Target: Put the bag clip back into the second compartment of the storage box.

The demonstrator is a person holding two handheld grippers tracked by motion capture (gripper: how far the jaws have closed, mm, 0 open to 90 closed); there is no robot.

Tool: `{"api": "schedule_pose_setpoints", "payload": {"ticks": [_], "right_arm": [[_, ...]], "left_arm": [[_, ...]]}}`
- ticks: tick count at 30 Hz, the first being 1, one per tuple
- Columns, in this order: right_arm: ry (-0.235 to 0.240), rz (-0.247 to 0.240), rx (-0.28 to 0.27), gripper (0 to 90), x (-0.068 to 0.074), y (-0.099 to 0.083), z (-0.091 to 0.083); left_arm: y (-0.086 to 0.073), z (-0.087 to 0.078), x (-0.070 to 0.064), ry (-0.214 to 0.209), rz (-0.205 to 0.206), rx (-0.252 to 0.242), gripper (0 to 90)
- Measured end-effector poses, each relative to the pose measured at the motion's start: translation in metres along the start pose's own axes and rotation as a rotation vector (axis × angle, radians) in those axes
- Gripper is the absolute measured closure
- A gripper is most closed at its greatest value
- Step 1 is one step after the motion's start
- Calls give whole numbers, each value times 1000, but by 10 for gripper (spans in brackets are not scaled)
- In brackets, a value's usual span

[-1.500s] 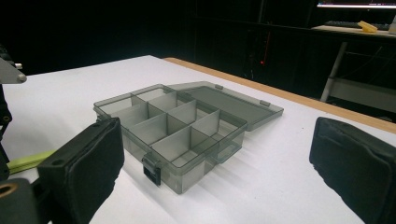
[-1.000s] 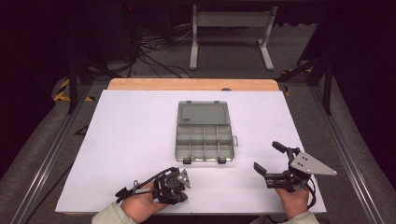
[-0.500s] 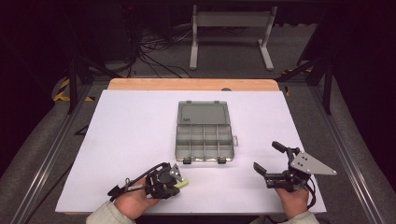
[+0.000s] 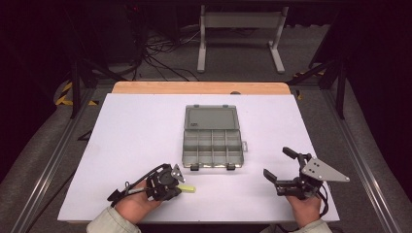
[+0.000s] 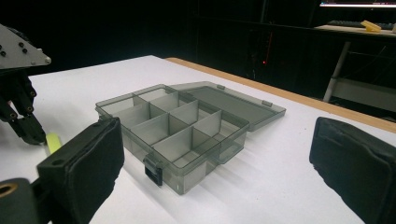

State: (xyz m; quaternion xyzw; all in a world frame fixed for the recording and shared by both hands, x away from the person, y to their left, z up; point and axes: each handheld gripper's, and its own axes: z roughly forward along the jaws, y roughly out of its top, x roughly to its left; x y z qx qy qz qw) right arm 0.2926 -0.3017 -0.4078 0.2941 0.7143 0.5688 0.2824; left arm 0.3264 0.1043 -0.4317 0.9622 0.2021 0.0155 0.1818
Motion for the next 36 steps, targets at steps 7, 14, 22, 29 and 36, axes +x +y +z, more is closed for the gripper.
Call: {"api": "schedule_pose_setpoints", "payload": {"ticks": [7, 14, 22, 29, 36], "right_arm": [[1, 3, 2, 39, 0, 0, 0], [2, 5, 1, 39, 0, -1, 0], [0, 2, 4, 38, 0, -1, -1], [-2, 1, 4, 39, 0, -1, -2], [-3, 1, 6, 39, 0, -2, -3]], "left_arm": [[0, -1, -1, -21, 5, -6, 895], [3, -14, -5, -55, 50, -125, 649], [7, -14, 0, -25, 93, -208, 302], [12, -7, 6, -32, 108, -200, 273], [16, 3, 8, -35, 127, -149, 294]]}}
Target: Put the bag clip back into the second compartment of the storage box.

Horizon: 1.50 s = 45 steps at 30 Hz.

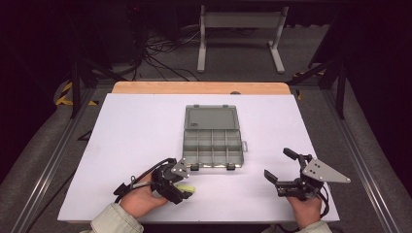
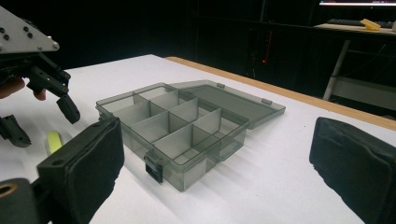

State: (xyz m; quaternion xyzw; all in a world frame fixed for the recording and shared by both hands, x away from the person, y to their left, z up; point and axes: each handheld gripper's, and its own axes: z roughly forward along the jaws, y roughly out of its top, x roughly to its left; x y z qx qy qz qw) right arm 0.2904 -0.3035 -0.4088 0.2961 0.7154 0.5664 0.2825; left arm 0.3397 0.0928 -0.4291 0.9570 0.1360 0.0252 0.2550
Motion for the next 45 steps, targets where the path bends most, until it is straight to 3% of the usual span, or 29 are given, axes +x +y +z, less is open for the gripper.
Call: {"api": "schedule_pose_setpoints", "payload": {"ticks": [9, 13, 16, 19, 22, 30, 45], "right_arm": [[1, -1, 0, 38, 0, 0, 0], [1, -4, 1, 39, 0, 0, 0], [1, -2, 1, 39, 0, 0, 0], [-1, 2, 4, 39, 0, 0, 1], [-4, 0, 6, 38, 0, 0, 0], [-2, 2, 5, 39, 0, 0, 1], [-2, 4, 5, 39, 0, -1, 1]], "left_arm": [[1, 8, -1, -17, 19, 48, 381], [1, 10, -2, -22, 25, 65, 493], [1, 9, -3, 0, 34, 65, 574], [1, 8, -3, 1, 59, 72, 752], [2, 8, -5, 10, 81, 69, 772], [4, 2, -8, 5, 88, 66, 775], [21, -38, -14, -4, 87, -12, 775]]}}
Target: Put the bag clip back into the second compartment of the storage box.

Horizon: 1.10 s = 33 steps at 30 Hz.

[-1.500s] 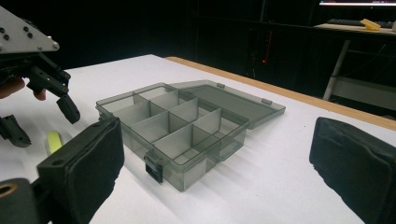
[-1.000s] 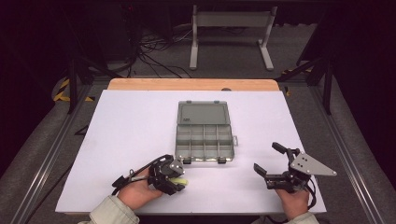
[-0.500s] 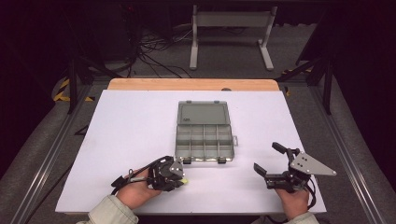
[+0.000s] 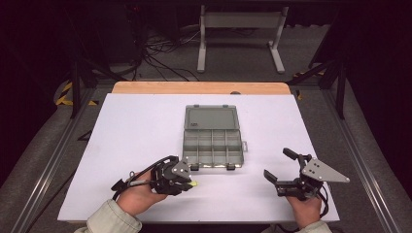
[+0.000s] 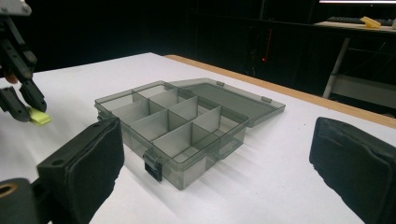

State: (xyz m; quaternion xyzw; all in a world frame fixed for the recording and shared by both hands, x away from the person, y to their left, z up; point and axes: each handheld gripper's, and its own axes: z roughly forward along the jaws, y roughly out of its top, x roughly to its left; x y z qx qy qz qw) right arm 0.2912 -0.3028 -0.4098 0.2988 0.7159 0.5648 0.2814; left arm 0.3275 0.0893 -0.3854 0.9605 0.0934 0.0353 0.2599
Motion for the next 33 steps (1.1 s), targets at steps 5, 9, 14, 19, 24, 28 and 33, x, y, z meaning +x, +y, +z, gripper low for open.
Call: {"api": "schedule_pose_setpoints", "payload": {"ticks": [5, 9, 14, 19, 24, 28, 33], "right_arm": [[0, 4, -1, 38, 0, 0, 0], [-1, 4, 1, 39, 0, -1, 0], [1, 8, 0, 39, -1, -1, 0], [0, 8, 0, 38, -1, -1, 0], [0, 7, 1, 39, -1, -1, 0], [0, 8, 0, 39, -2, -1, 0], [4, 8, -1, 38, -2, -1, 0]], "left_arm": [[5, -11, 1, 3, -11, -40, 775], [11, -18, 2, 1, -8, -55, 775], [15, -24, 6, 2, -14, -76, 775], [23, -34, 11, 10, -31, -101, 775], [32, -39, 16, 23, -32, -126, 775], [37, -41, 21, 19, -33, -143, 775], [45, -41, 26, 25, -36, -164, 775]]}}
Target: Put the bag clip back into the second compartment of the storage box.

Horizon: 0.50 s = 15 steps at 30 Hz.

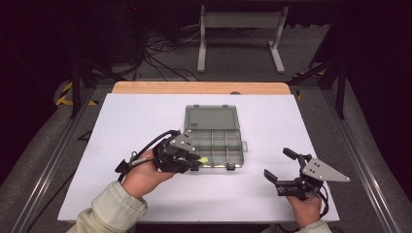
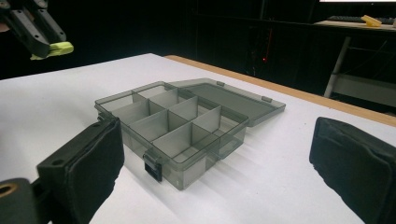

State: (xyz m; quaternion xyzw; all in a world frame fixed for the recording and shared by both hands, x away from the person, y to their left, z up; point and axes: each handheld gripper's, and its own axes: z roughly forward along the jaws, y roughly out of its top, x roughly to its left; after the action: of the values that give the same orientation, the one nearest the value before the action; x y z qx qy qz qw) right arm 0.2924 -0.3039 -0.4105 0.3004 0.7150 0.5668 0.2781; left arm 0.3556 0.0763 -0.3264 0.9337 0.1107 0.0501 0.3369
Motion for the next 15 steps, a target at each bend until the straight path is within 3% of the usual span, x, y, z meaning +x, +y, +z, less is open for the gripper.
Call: {"api": "schedule_pose_setpoints", "payload": {"ticks": [7, 15], "right_arm": [[2, -1, -2, 38, 0, 0, 0], [4, -3, -2, 39, 0, 0, 0]], "left_arm": [[12, 4, 17, 49, -42, -33, 775], [26, 11, 33, 70, -76, -65, 775]]}}
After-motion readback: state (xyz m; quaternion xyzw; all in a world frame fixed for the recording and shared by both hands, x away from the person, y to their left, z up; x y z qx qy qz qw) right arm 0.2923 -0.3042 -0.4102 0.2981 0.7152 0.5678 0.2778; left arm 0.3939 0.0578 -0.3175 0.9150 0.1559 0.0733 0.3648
